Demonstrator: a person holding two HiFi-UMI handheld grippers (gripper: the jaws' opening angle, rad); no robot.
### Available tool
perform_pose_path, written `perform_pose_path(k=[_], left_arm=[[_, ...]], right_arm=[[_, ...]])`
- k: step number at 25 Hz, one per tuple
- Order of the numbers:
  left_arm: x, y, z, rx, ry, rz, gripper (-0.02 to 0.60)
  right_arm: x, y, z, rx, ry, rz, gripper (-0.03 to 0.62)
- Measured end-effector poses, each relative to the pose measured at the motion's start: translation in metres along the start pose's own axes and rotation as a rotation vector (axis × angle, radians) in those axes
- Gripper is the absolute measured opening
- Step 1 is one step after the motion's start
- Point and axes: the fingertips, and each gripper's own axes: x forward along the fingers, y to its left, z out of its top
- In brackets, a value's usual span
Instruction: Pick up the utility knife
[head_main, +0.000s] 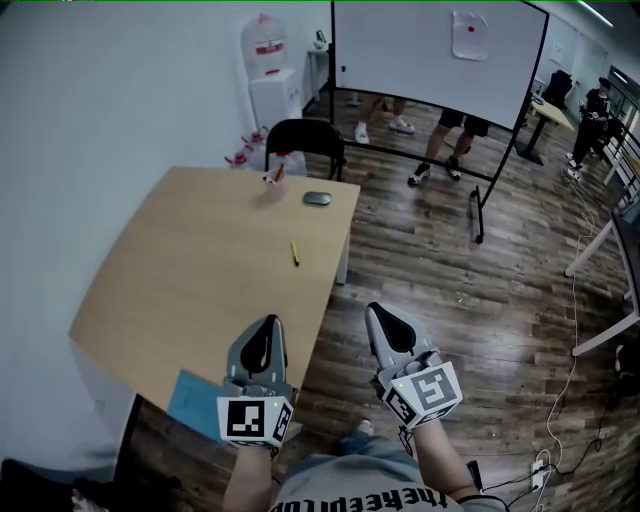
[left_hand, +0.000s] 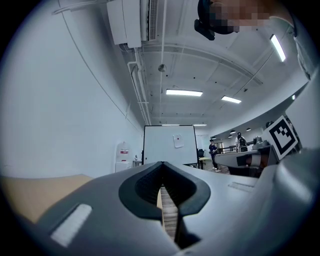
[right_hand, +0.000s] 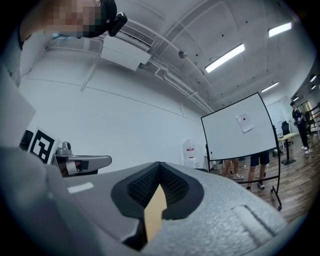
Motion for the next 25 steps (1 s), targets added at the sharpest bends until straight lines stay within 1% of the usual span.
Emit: perform_pose_path(k=[10, 18, 25], left_arm=[[0.03, -0.033, 0.004, 0.022, -0.005, 0.033, 0.02], [0.049, -0.038, -0.004, 0.028, 0.019, 0.036, 0.02], [0.077, -0.034, -0.014, 0.025, 0.024, 0.018, 0.02]], right_arm=[[-0.003, -0.046, 0.001, 0.018, -0.012, 0.04, 0.002], [0.005, -0.063, -0.006, 0.038, -0.001, 0.042, 0.002], [0.023, -0.082, -0.01, 0.046, 0.003, 0.029, 0.002]])
